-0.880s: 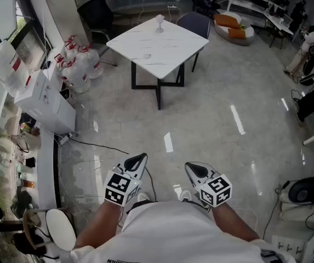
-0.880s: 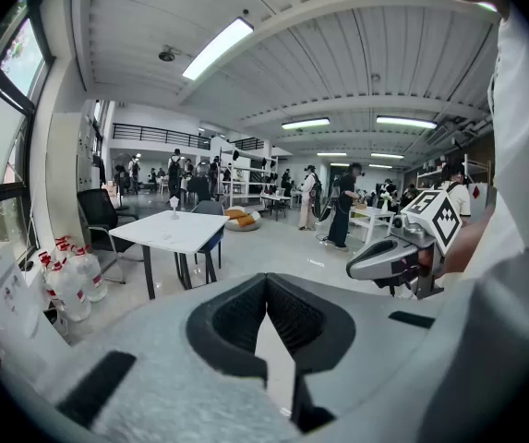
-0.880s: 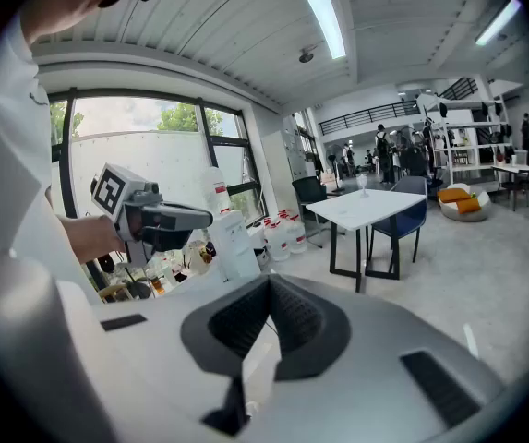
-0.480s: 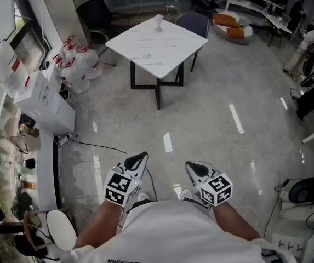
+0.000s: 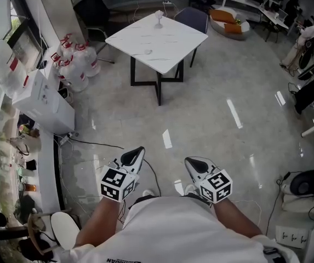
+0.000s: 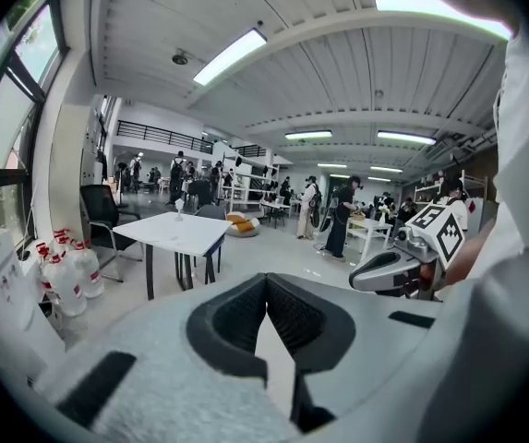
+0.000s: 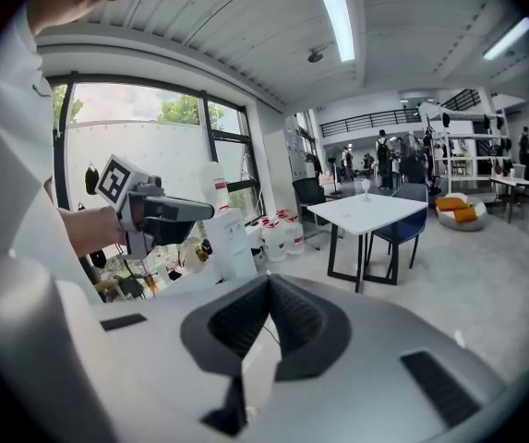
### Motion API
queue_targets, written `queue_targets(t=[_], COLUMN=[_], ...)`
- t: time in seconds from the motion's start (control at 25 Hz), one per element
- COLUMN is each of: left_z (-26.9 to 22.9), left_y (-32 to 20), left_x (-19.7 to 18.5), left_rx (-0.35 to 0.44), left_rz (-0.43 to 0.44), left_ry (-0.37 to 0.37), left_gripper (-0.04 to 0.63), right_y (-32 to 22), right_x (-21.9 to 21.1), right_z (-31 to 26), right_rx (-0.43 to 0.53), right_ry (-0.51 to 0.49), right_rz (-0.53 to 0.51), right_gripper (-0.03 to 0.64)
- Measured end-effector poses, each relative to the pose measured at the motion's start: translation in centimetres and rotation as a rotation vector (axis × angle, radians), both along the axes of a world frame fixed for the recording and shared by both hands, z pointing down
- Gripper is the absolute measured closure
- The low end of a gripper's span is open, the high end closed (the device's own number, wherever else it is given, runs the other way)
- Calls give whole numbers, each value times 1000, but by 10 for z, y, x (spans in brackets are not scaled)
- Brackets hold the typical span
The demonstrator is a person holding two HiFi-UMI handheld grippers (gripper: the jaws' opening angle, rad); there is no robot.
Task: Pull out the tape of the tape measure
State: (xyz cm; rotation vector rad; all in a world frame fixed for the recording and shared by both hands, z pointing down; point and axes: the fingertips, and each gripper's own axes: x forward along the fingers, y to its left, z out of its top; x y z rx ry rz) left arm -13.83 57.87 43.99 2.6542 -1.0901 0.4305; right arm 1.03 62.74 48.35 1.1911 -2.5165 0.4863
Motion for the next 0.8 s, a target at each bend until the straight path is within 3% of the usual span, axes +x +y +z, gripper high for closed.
queue_targets(t=[0.4,0.8], left_z=[23,24], left_y=[19,1], left_x=[-48,-54], left_rx=[-15,-34], left_rz=[67,64], left_ry=[-68,-4], left_gripper=[586,586], right_y=[7,-17], right_x=[-47,-58], right_z=[9,1], right_rx=[-9,-7], right_ry=[-33,-34], right_rz=[69,76], right_gripper=[612,612])
